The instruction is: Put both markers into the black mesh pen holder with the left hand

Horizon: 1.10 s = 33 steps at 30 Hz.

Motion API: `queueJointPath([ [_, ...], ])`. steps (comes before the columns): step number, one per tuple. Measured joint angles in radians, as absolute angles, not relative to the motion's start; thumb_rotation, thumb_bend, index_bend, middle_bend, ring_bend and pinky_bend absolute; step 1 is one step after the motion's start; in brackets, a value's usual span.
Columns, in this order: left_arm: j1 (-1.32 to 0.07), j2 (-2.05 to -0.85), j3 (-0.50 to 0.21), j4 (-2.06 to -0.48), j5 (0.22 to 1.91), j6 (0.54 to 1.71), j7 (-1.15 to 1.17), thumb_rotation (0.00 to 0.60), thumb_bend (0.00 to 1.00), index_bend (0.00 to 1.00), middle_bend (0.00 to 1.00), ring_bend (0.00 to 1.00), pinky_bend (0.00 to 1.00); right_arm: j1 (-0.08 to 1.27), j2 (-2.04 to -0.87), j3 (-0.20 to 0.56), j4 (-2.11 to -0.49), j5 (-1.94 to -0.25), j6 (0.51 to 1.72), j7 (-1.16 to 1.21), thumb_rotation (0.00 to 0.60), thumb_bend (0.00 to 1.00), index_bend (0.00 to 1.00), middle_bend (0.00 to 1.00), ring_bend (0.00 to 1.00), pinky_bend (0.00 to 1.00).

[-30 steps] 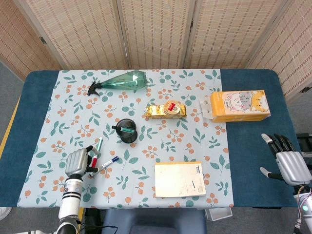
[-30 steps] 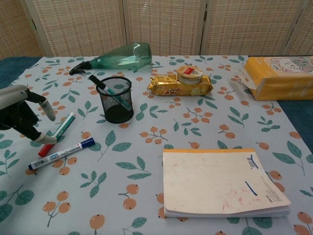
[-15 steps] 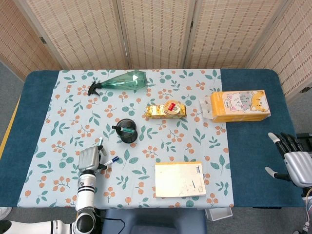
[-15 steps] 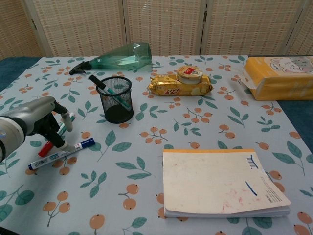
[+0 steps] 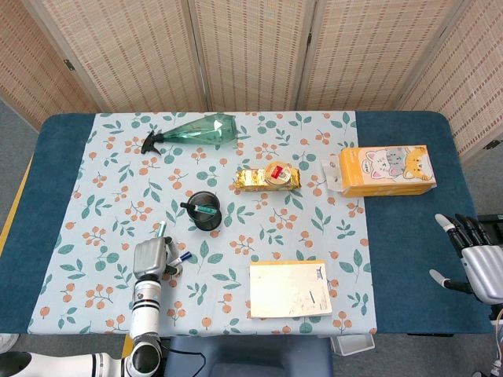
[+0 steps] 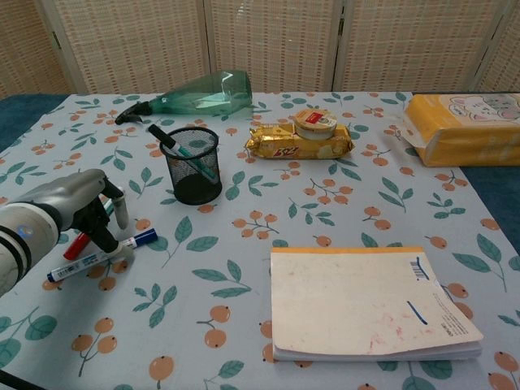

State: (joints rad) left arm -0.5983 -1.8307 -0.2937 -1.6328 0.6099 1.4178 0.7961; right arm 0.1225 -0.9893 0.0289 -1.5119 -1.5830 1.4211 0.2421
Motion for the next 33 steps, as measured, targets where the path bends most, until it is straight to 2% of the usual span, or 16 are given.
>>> queueJointPath([
  [13,-0.6,-1.813,-0.3,-1.627,0.581,1.398,0.805,0.6,0.36,0.62,1.0,1.0,1.0,0.117,-0.991,0.024,-1.508,-1.585,1.436,0.24,0.6,0.19,0.02,0.08,0.04,0.0],
  [27,-0.595,-1.795,-0.283,-1.62,0.58,1.346,0.764,0.6,0.36,0.57,1.0,1.0,1.0,0.113,-0.988,0.023,-1.509,-1.583,1.446,0.246,0.6,0.19,0.02,0.08,0.04,0.0],
  [33,-0.594,-1.783,-0.279,-1.618,0.593,1.338,0.747,0.6,0.36,0.51,1.0,1.0,1.0,0.114,-0.988,0.022,-1.51,-1.583,1.444,0.242,0.6,0.19,0.02,0.08,0.04,0.0],
])
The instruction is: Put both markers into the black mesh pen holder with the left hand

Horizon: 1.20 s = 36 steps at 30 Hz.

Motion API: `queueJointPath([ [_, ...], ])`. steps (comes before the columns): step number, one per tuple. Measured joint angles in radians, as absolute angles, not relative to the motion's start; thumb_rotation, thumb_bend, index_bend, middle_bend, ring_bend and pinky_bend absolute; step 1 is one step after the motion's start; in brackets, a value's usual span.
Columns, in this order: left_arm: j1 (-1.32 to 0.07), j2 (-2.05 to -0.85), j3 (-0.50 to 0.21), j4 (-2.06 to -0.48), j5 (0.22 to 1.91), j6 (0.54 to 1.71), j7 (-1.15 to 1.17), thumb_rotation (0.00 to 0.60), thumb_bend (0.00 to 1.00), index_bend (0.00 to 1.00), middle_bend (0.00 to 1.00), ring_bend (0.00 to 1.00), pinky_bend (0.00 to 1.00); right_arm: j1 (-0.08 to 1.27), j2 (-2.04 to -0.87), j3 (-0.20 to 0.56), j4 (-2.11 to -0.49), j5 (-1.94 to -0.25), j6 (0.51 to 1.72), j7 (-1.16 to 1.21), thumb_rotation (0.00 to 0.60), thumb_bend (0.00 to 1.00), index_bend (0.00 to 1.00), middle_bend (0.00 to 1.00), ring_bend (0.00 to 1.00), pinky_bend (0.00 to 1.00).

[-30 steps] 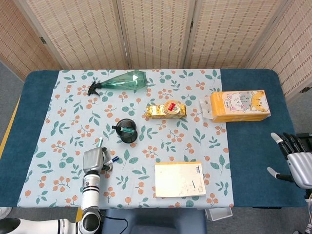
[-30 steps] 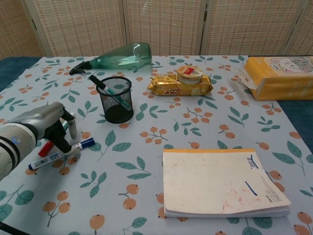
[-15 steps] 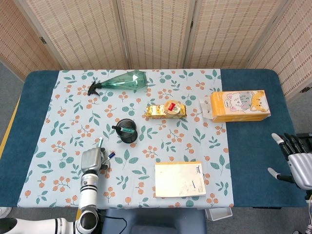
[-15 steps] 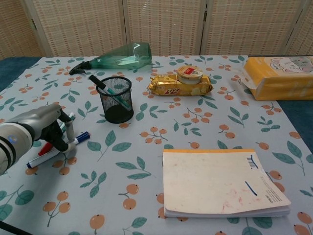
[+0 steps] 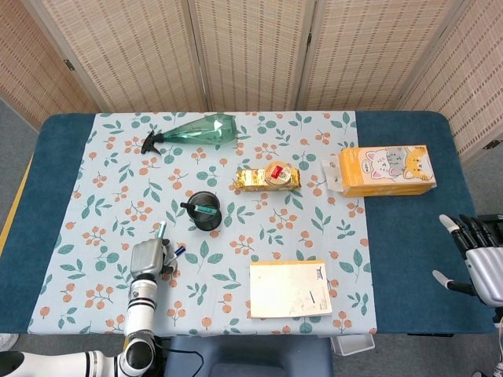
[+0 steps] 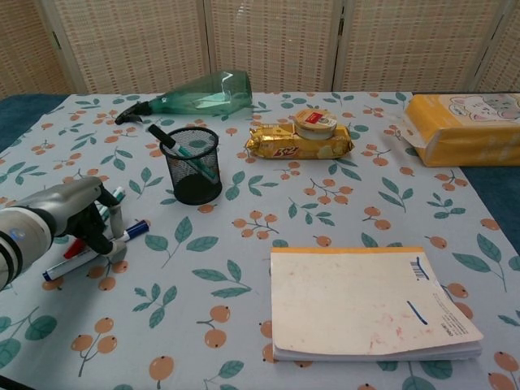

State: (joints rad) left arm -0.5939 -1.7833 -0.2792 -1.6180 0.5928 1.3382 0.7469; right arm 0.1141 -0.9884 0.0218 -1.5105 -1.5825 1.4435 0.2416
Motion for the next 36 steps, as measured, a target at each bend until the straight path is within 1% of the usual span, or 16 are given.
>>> queueJointPath([
  [10,-0.595,-1.762,-0.273,-1.64,0.593,1.335,0.747,0.6,0.36,0.44,1.0,1.0,1.0,0.112,-0.989,0.022,-1.512,-1.582,1.449,0.236,0.6,0.19,0.02,0.08,0.04,0.0],
  [22,-0.594,-1.747,-0.27,-1.613,0.624,1.325,0.71,0.6,0.36,0.4,1.0,1.0,1.0,0.115,-0.991,0.019,-1.516,-1.582,1.441,0.226,0.6,0.19,0.02,0.08,0.04,0.0],
  [27,-0.592,-1.739,-0.266,-1.615,0.625,1.32,0.704,0.6,0.36,0.4,1.0,1.0,1.0,0.113,-0.991,0.018,-1.518,-1.583,1.446,0.224,0.6,0.19,0.02,0.08,0.04,0.0],
  [36,-0.591,-1.743,-0.261,-1.593,0.619,1.304,0.689,0.6,0.36,0.45,1.0,1.0,1.0,0.108,-0.99,0.018,-1.519,-1.584,1.454,0.221,0.6,0.19,0.02,0.08,0.04,0.0],
])
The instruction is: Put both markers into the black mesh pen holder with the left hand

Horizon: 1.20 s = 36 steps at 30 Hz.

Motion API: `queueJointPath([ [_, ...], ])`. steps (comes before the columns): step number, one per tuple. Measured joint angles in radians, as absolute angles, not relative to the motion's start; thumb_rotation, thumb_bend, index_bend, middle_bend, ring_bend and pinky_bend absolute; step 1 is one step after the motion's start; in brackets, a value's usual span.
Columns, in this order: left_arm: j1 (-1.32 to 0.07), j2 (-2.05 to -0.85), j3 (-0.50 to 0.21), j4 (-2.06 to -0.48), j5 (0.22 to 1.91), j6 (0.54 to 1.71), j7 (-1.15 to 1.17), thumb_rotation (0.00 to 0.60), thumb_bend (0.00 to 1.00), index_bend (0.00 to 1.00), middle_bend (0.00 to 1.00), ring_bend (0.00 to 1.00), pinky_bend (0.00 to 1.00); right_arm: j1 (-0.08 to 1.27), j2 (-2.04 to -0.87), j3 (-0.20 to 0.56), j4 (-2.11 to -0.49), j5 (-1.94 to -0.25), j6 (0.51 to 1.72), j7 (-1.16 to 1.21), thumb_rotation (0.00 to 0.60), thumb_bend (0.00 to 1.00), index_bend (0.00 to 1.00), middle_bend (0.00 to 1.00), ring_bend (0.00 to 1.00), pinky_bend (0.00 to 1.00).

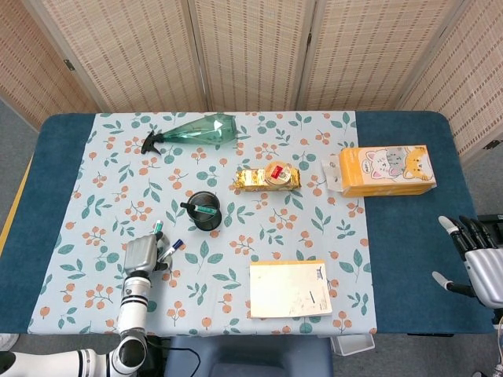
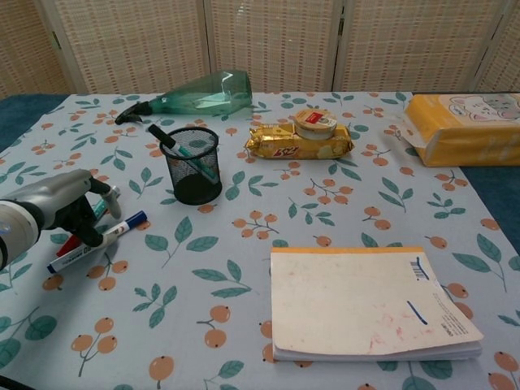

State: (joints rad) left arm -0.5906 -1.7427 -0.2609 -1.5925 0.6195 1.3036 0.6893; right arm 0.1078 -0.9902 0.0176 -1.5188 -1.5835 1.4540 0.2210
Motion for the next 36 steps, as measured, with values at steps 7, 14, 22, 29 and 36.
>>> queueJointPath([
  [7,-0.586,-1.744,-0.258,-1.575,0.614,1.289,0.674,0.6,0.36,0.54,1.0,1.0,1.0,0.105,-0.991,0.017,-1.523,-1.585,1.458,0.214,0.6,0.19,0.02,0.08,0.04,0.0],
  [14,-0.583,-1.747,-0.257,-1.568,0.609,1.29,0.669,0.6,0.38,0.61,1.0,1.0,1.0,0.103,-0.991,0.017,-1.526,-1.585,1.462,0.208,0.6,0.19,0.03,0.08,0.04,0.0],
  [22,-0.579,-1.735,-0.264,-1.609,0.605,1.304,0.669,0.6,0.44,0.64,1.0,1.0,1.0,0.099,-0.991,0.018,-1.524,-1.587,1.471,0.212,0.6,0.19,0.04,0.08,0.04,0.0],
  [29,-0.576,-1.681,-0.296,-1.766,0.619,1.358,0.68,0.6,0.44,0.63,1.0,1.0,1.0,0.096,-0.99,0.019,-1.524,-1.586,1.476,0.214,0.6,0.19,0.04,0.08,0.04,0.0],
  [36,-0.575,-1.609,-0.436,-2.035,0.624,1.444,0.636,0.6,0.44,0.62,1.0,1.0,1.0,0.103,-0.992,0.018,-1.528,-1.583,1.458,0.207,0.6,0.19,0.04,0.08,0.04,0.0],
])
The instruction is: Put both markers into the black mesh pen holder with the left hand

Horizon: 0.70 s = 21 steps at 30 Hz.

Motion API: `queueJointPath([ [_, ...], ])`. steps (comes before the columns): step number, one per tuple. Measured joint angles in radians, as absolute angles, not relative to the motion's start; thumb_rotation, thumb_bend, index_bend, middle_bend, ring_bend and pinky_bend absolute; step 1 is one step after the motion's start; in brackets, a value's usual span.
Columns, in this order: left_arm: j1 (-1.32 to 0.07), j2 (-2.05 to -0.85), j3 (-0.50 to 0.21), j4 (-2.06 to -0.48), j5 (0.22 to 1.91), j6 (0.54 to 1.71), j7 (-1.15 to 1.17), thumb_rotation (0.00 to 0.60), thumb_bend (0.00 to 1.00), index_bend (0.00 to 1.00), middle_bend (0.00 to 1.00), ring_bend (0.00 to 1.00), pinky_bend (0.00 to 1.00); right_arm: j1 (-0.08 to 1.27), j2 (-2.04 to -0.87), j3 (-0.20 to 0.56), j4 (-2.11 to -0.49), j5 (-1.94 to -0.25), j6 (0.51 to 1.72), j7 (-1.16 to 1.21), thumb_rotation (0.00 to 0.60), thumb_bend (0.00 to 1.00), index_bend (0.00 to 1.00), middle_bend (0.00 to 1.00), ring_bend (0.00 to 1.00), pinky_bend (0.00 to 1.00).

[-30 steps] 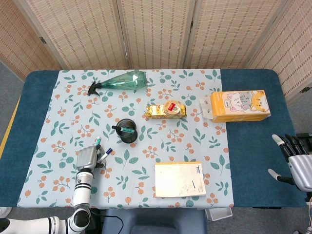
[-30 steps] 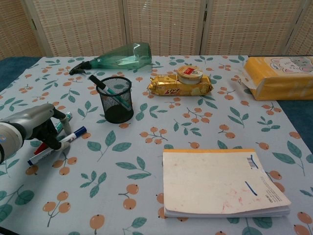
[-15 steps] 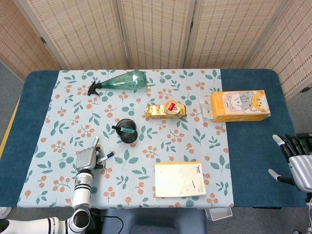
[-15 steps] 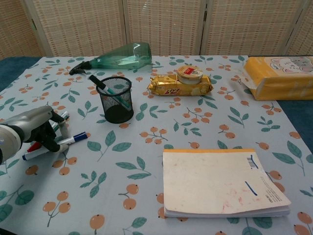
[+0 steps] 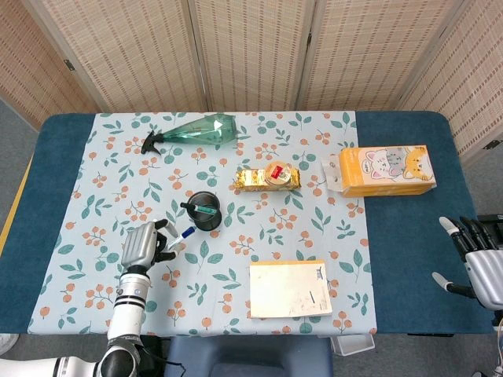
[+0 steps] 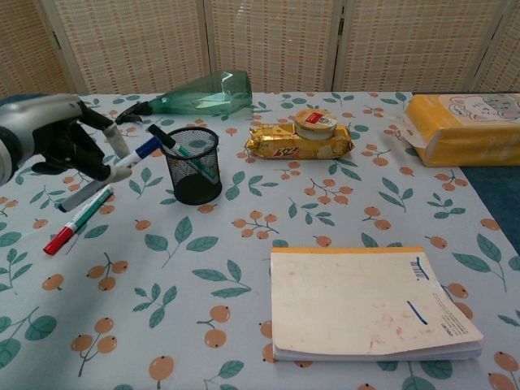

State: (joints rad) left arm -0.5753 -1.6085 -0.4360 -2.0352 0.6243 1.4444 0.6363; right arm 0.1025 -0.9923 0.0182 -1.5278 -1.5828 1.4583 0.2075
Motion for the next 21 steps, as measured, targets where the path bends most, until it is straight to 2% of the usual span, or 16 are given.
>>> queueJointPath([
  [6,-0.6,-1.601,-0.601,-2.098,0.632,1.462,0.459,0.6,0.44,0.6,1.0,1.0,1.0,0.109,-0.993,0.023,-1.529,-1.569,1.444,0.212,0.6,0.19,0.04,0.08,0.04,0.0],
  [9,-0.619,-1.621,-0.634,-2.063,0.638,1.449,0.381,0.6,0.44,0.6,1.0,1.0,1.0,0.108,-0.991,0.025,-1.527,-1.565,1.444,0.223,0.6,0.19,0.04,0.08,0.04,0.0],
  [14,-0.664,-1.674,-0.654,-1.933,0.647,1.394,0.277,0.6,0.44,0.59,1.0,1.0,1.0,0.107,-0.987,0.025,-1.521,-1.565,1.447,0.242,0.6,0.19,0.04,0.08,0.04,0.0],
  [21,-0.758,-1.786,-0.634,-1.692,0.675,1.292,0.183,0.6,0.44,0.59,1.0,1.0,1.0,0.099,-0.975,0.023,-1.512,-1.564,1.456,0.289,0.6,0.19,0.04,0.08,0.04,0.0],
])
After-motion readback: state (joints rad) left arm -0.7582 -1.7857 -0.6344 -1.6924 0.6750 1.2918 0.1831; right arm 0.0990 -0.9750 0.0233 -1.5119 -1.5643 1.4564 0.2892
